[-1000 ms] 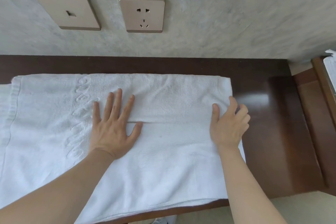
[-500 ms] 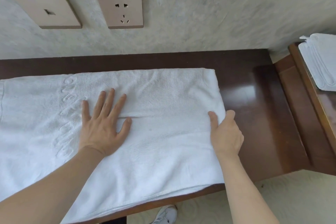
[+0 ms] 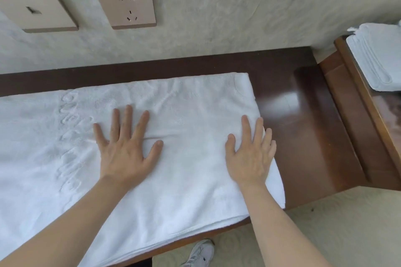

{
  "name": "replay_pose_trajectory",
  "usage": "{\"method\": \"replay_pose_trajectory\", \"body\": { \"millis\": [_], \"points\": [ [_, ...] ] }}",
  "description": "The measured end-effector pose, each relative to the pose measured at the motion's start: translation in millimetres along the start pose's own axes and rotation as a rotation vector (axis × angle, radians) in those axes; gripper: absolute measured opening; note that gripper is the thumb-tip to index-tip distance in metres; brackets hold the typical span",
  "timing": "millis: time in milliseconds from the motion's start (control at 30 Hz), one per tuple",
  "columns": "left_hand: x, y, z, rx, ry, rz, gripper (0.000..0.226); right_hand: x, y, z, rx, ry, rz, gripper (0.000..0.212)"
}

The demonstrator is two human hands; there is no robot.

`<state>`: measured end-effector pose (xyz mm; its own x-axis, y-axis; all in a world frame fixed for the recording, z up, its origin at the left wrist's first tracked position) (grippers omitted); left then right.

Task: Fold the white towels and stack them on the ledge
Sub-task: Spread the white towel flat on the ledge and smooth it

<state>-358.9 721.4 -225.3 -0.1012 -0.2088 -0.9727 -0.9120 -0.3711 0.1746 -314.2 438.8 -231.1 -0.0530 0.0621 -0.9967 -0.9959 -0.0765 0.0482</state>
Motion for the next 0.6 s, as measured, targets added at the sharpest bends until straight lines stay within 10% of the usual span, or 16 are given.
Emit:
{"method": "replay_pose_trajectory", "body": {
  "millis": [233, 600],
  "points": [
    [24, -16, -142, 0.406, -0.043, 0.046, 0.072, 4, 2, -2, -0.018, -0.001, -0.046, 0.063],
    [29, -108, -217, 0.468, -0.139, 0.008, 0.067, 8, 1, -6, 0.017, -0.049, -0.06, 0.067]
  ]
}}
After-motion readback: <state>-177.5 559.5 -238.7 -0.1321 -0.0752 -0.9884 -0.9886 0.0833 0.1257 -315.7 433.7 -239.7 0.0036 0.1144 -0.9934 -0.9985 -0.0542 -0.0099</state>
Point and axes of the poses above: each hand's wrist, its own y-axis away from the middle knuckle, its own x-axis out of the palm, z = x × y, the point moved 1 cm from there along -y, towards the middle knuckle, and after that the axes turned 13 degrees about -x, right-handed, at the moved point
